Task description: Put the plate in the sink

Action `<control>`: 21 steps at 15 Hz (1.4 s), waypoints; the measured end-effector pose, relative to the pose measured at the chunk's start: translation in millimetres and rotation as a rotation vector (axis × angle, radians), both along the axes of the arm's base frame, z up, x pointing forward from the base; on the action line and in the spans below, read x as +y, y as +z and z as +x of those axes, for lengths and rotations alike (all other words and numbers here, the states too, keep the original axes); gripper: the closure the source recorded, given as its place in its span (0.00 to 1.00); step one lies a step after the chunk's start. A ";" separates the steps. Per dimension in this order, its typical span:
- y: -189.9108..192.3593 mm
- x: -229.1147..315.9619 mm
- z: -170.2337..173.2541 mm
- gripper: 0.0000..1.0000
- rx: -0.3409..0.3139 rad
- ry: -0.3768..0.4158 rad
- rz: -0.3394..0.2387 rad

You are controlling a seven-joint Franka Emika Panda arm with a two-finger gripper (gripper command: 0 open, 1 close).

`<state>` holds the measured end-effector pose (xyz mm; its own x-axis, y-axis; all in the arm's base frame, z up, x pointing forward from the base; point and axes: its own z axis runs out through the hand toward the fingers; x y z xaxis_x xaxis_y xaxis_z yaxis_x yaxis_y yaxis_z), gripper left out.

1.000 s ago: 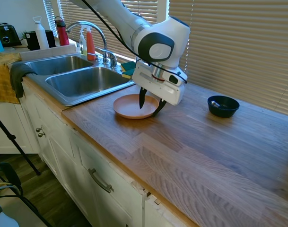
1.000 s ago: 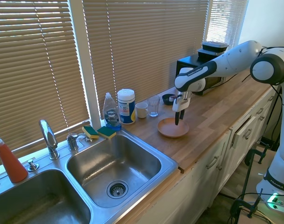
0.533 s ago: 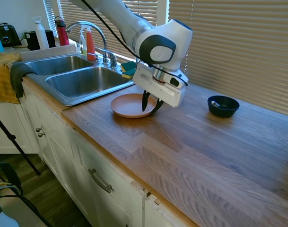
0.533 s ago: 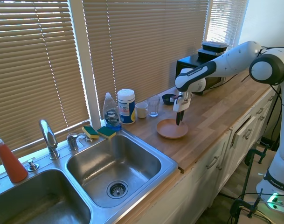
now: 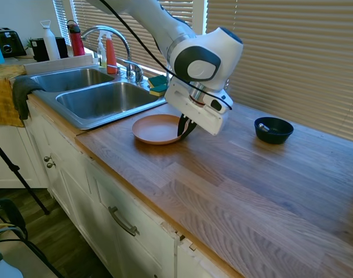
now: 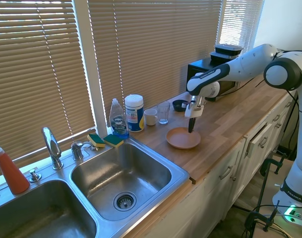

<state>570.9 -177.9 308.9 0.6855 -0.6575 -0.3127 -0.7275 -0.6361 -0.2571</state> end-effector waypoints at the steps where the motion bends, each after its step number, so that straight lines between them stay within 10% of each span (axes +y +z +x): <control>1: 0.7 -1.1 2.3 1.00 0.007 -0.006 0.023; 9: 24.2 12.3 21.0 1.00 -0.003 -0.059 0.173; 21: 88.5 163.7 42.4 1.00 -0.031 -0.058 0.123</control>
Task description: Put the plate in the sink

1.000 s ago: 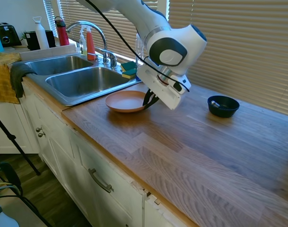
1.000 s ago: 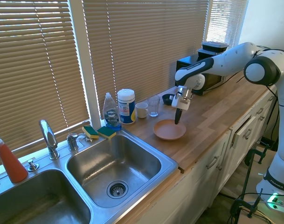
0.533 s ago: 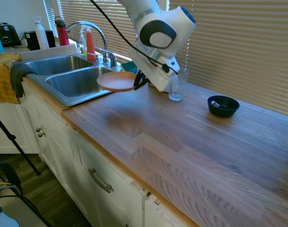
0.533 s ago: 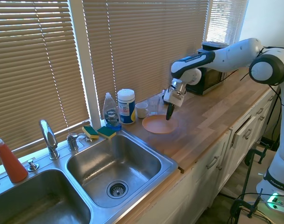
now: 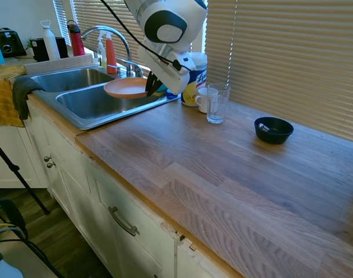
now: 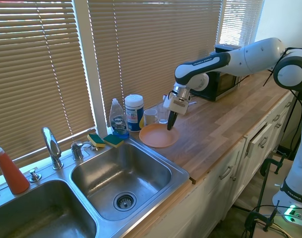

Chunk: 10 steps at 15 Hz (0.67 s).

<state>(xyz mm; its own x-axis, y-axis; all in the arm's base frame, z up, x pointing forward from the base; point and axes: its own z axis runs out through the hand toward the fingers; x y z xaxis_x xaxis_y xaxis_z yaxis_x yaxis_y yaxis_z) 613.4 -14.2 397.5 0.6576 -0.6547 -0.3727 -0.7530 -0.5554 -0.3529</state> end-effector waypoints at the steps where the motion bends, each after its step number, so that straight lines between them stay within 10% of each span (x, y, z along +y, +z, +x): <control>1: 2.5 22.5 4.2 1.00 -0.010 0.014 -0.012; 10: -42.6 204.7 63.4 1.00 -0.066 0.161 -0.123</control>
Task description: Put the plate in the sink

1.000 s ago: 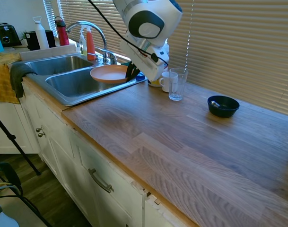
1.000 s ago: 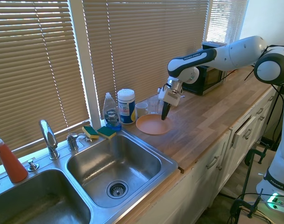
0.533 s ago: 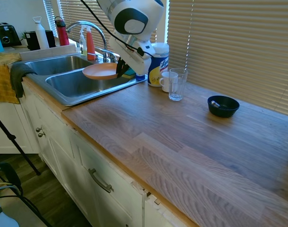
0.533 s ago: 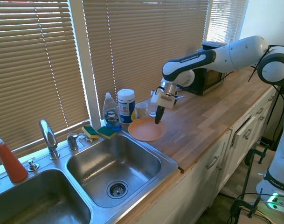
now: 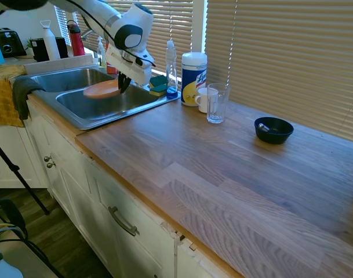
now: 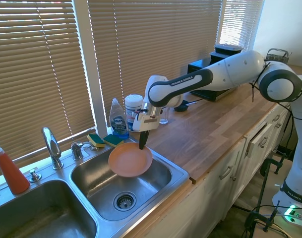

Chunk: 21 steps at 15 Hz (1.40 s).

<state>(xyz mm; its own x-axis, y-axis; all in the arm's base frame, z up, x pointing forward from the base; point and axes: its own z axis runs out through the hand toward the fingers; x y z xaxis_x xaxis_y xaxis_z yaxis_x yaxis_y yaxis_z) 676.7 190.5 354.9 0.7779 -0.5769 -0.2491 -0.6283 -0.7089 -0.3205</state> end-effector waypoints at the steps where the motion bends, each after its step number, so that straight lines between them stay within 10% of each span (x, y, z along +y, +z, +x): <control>1: -12.1 14.0 4.4 1.00 0.005 0.015 -0.015; 6: -88.1 69.0 15.3 1.00 0.067 0.041 -0.089; 7: -101.4 74.9 17.7 0.00 0.077 0.035 -0.100; 21: -136.0 95.2 23.7 0.00 0.107 0.004 -0.119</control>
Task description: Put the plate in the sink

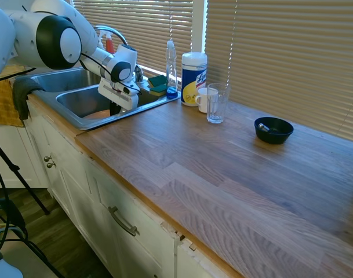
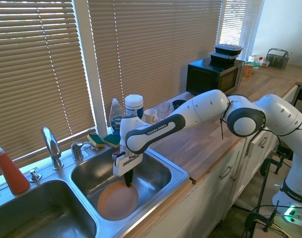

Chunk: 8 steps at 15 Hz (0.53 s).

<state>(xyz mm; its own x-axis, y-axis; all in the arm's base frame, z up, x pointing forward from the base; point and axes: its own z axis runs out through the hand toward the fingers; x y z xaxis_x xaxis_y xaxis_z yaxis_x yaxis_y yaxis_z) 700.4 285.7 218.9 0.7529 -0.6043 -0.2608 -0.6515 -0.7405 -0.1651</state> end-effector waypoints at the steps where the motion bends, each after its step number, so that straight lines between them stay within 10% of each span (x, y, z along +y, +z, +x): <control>1: 0.1 0.2 0.0 0.00 0.000 -0.004 0.000; 8: 5.7 1.6 1.3 0.00 -0.013 -0.014 0.003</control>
<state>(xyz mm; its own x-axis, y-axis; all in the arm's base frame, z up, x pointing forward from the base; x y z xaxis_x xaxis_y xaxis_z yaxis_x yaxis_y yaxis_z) 701.8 287.3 224.5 0.7475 -0.6143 -0.2526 -0.6598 -0.7306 -0.1758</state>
